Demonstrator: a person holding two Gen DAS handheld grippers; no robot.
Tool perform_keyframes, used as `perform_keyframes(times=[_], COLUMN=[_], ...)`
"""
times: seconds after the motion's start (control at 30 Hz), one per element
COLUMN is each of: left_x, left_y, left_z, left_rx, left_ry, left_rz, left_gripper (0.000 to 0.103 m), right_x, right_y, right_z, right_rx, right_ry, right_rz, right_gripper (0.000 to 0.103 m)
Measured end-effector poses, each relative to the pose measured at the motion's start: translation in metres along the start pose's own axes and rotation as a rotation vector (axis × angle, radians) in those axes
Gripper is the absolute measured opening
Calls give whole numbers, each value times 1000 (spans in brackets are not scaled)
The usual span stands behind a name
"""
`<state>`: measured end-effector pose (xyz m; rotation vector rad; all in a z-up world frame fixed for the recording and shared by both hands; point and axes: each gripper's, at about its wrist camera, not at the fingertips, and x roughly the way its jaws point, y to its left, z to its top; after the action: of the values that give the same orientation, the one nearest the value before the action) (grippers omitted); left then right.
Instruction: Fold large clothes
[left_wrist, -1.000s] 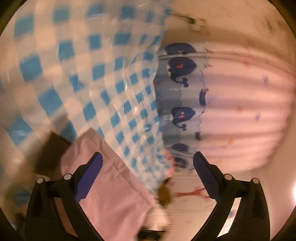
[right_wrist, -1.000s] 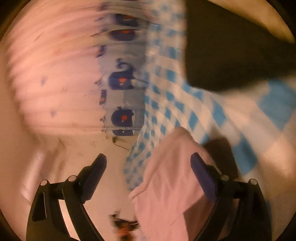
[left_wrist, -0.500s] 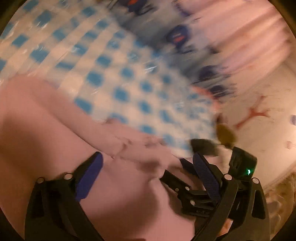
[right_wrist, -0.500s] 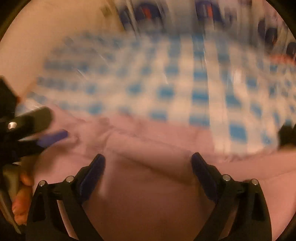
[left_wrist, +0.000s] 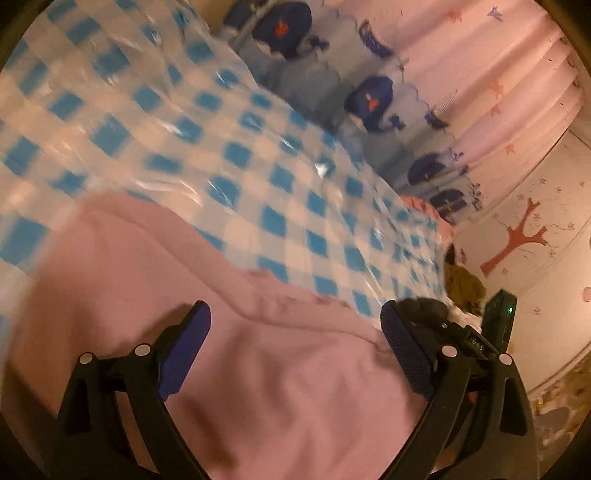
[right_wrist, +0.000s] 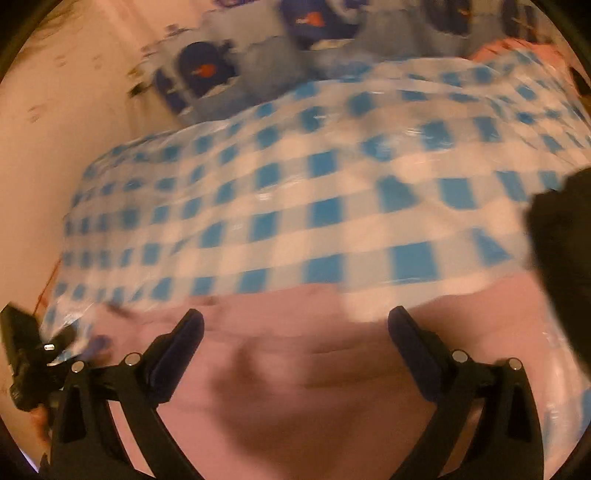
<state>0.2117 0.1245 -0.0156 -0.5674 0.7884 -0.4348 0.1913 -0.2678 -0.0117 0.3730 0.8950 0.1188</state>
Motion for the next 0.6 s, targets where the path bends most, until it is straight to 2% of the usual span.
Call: perform_keyframes(times=[0.07,0.1,0.13,0.17,0.23,0.33,0.4,0.5,0.6], left_x=[1,5,13,16,22,33,28,-18,-62], left_y=[29,43,63,71,73,68,61,49,37], left_z=[-1,-3,-7,-8,-12,-20,-16,-17,-33], left_rx=[-56,-97,-164,-182,-144,-90,-85,-79,23], left_ry=[5,14,30,14,-13,1,13,-56,-125], left_rz=[23,-5,-78,-100,-99,-45,-22,-50,-6], left_gripper=[89,89,89,89,89,89,89,89,92], right_x=[19,36,44,45,44,46,32,-17,-59], right_y=[-27,-44,-54,-60,-60,-63,-66,-65,-47], right_z=[-9,-20,-27,-31,-36,-36,-31,-32,-48], right_rx=[34,79,121,140,123,136,161,208,77], right_ry=[51,96,108,79,37,41,43,-83,-110], right_rz=[-28,6,53,83,96,115,140,167,15], right_gripper=[96,96,96,96,96,96,96,96,96])
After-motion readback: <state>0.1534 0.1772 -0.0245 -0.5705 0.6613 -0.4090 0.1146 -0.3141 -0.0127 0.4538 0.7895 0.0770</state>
